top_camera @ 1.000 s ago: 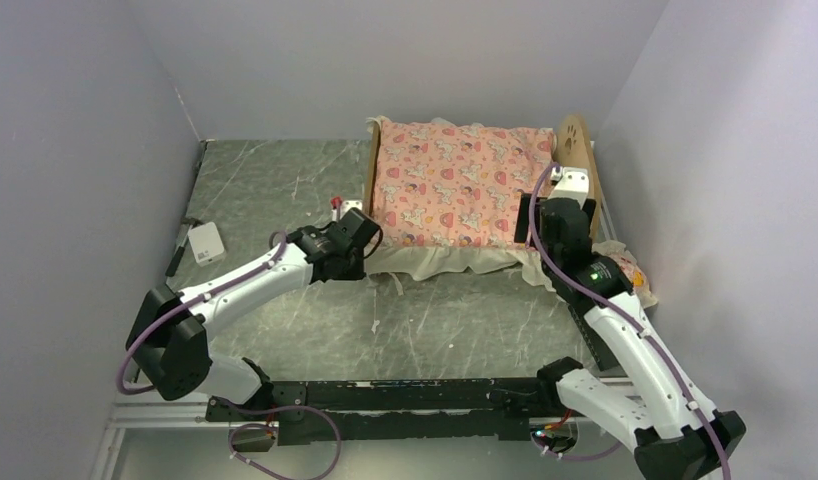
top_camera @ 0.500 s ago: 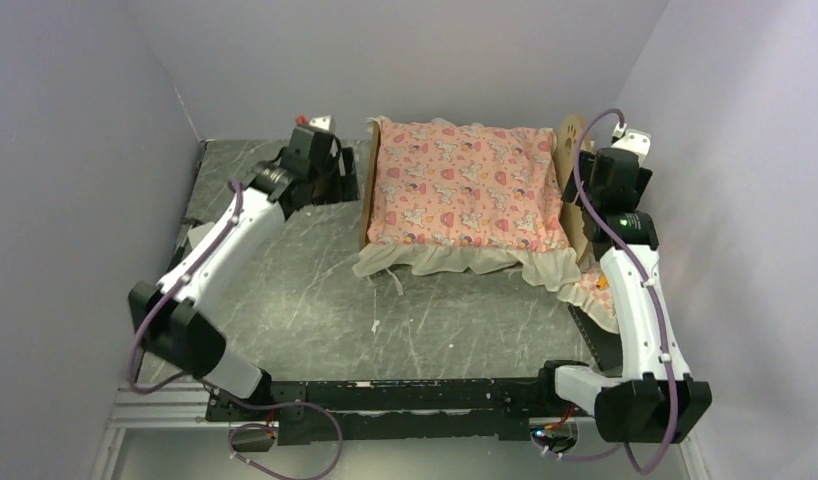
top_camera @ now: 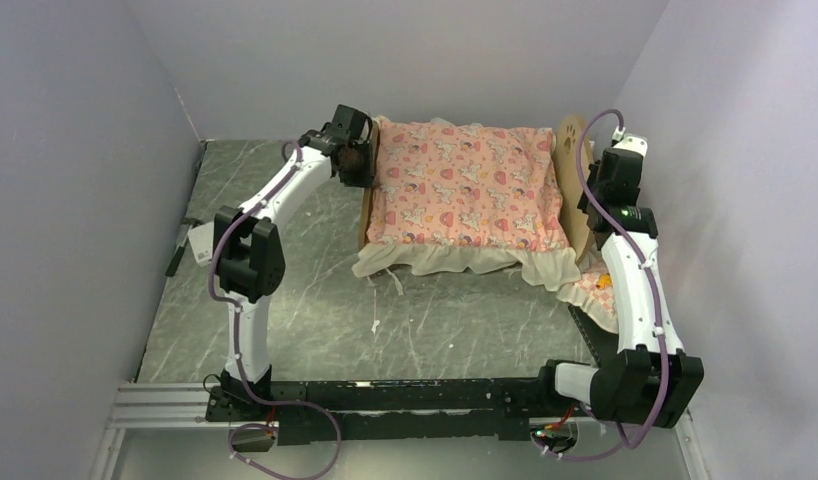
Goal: Set up the pet bed
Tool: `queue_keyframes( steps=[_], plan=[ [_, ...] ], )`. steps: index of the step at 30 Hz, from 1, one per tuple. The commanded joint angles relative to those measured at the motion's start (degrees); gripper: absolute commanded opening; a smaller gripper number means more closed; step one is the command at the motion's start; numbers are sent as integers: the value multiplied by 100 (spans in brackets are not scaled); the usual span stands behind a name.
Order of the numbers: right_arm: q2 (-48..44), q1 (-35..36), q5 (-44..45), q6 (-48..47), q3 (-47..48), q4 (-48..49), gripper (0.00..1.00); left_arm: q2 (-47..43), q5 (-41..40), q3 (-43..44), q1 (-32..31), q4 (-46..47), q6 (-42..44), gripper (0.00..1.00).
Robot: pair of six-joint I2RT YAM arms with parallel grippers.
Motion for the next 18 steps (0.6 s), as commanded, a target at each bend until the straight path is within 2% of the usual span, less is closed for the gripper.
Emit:
queue_keyframes(
  steps=[1, 3, 5, 12, 18],
  plan=[
    [-31, 57, -592, -130, -17, 249, 20, -134, 150, 246, 15, -51, 176, 16],
    [-24, 59, -905, -250, 31, 258, 8, -425, 180, -97, 8, -113, 155, 0],
    [-21, 76, -1361, -354, 94, 322, 0, -1014, 104, -568, 7, -226, 73, 0],
    [231, 381, -2916, -978, 316, 1140, 0, -3257, 320, -2855, -30, -445, -390, 0],
    [1460, 929, -3507, -1445, 1208, 1557, 0, -4925, 743, -4562, -339, -891, -909, 0]
  ],
)
